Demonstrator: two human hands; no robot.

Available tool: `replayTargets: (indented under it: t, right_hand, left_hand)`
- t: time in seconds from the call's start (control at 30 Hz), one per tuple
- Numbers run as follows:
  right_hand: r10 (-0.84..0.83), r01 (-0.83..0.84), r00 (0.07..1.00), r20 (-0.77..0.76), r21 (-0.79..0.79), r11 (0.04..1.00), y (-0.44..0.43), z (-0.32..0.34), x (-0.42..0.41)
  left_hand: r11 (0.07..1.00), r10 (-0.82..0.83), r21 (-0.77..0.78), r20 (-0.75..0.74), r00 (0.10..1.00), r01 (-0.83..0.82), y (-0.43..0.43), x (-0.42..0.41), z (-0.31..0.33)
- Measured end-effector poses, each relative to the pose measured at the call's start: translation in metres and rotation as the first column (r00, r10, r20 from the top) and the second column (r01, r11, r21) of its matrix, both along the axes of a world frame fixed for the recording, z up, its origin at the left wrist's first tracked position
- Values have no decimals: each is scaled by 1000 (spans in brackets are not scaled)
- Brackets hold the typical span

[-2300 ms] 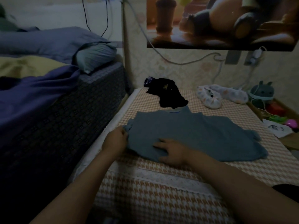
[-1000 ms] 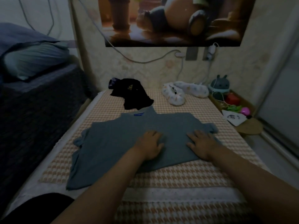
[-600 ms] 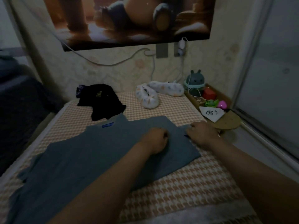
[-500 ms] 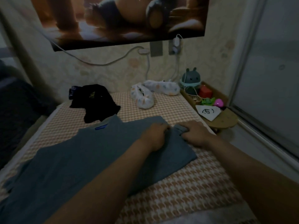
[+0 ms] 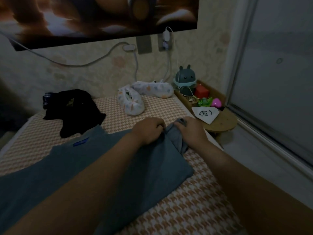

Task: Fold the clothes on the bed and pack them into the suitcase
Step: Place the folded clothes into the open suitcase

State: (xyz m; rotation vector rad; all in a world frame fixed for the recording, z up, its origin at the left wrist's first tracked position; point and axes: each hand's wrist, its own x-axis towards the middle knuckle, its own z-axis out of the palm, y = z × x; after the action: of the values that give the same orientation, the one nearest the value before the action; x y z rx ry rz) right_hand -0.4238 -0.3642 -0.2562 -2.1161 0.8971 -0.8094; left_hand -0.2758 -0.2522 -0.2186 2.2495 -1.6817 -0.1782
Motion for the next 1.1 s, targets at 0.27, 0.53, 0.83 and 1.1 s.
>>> replayTargets:
  t: [0.27,0.53,0.83,1.1]
  right_hand:
    - [-13,9,1000,11,317,949,5,14,-6]
    - [-127,128,992,-15,168,978,0,14,-8]
    - [-149,154,955,-258,-1,988,2,0,-14]
    - [61,25,915,-399,205,978,17,22,-22]
  left_hand:
    - [999,42,-22,-184,982,-47,-41,-3,14]
    - [939,178,-260,-193,965,-225,-50,11,2]
    - [957,-95,282,102,990,63,-67,-9,-12]
    - [992,-122,-25,21,992,123,-48,-6,26]
